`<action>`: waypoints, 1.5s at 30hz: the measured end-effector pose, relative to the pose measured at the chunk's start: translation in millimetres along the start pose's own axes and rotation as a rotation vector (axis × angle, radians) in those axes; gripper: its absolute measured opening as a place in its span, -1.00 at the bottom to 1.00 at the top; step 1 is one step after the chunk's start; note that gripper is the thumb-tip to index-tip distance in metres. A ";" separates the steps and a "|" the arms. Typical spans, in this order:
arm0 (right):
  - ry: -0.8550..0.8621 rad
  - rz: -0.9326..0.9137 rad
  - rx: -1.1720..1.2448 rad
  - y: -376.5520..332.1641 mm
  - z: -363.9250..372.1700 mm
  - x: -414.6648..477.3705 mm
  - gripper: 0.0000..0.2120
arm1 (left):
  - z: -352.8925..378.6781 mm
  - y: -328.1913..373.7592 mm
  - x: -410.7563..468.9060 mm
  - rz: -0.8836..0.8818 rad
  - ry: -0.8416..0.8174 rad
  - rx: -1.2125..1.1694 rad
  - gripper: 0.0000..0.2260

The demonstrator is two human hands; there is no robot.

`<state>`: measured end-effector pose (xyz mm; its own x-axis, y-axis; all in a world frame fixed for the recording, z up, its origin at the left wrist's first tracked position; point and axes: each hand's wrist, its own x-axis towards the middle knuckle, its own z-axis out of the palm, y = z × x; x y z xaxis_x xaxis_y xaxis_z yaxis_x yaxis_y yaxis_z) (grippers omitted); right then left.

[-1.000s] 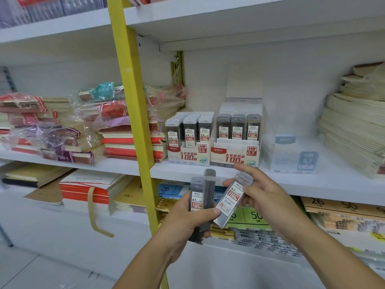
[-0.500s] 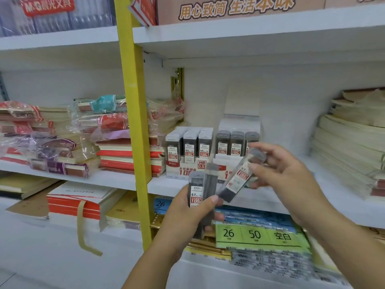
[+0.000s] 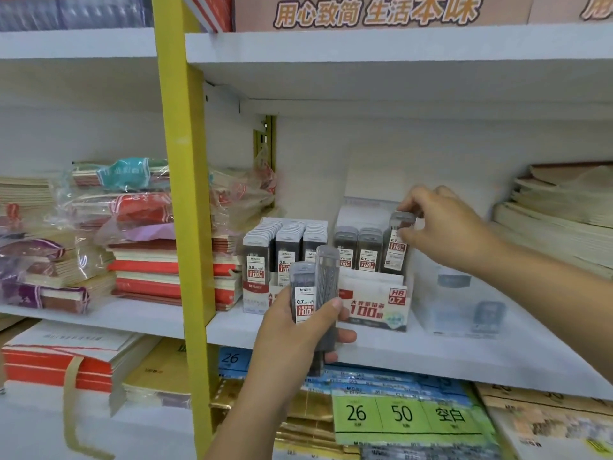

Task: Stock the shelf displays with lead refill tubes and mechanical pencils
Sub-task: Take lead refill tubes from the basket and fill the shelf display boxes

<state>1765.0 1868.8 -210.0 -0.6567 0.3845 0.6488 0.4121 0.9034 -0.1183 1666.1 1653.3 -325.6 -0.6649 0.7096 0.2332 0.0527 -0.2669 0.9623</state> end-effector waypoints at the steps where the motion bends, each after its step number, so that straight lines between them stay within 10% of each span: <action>1: 0.001 -0.003 -0.048 2.7 2.1 1.6 -0.79 | 0.1 -0.6 0.8 0.000 -0.007 -0.001 -0.84; 8: 0.017 -0.092 -0.245 -7.2 -1.5 -4.8 -0.75 | 2.0 -1.2 -1.1 -0.005 -0.085 0.007 -0.78; 13: -0.282 -0.014 0.618 -55.3 -7.6 -44.5 -0.76 | 6.0 3.0 -5.8 0.021 -0.140 0.029 -0.81; 20: -0.384 0.044 0.958 -54.3 -0.5 -59.7 -0.85 | 3.6 -0.5 -8.6 0.007 -0.156 0.035 -0.71; 39: -0.420 0.058 0.947 -57.3 -3.9 -70.3 -0.75 | 11.5 -11.2 -4.4 0.079 0.034 0.132 -0.58; 45: 0.028 0.063 0.800 -32.8 -32.0 -32.7 -0.70 | 4.3 -9.0 -1.3 -0.006 0.026 0.088 -0.83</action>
<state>1793.2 1820.5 -203.3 -0.6266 0.4444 0.6402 -0.1368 0.7460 -0.6518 1669.7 1657.6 -333.9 -0.6842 0.6937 0.2250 0.1129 -0.2040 0.9724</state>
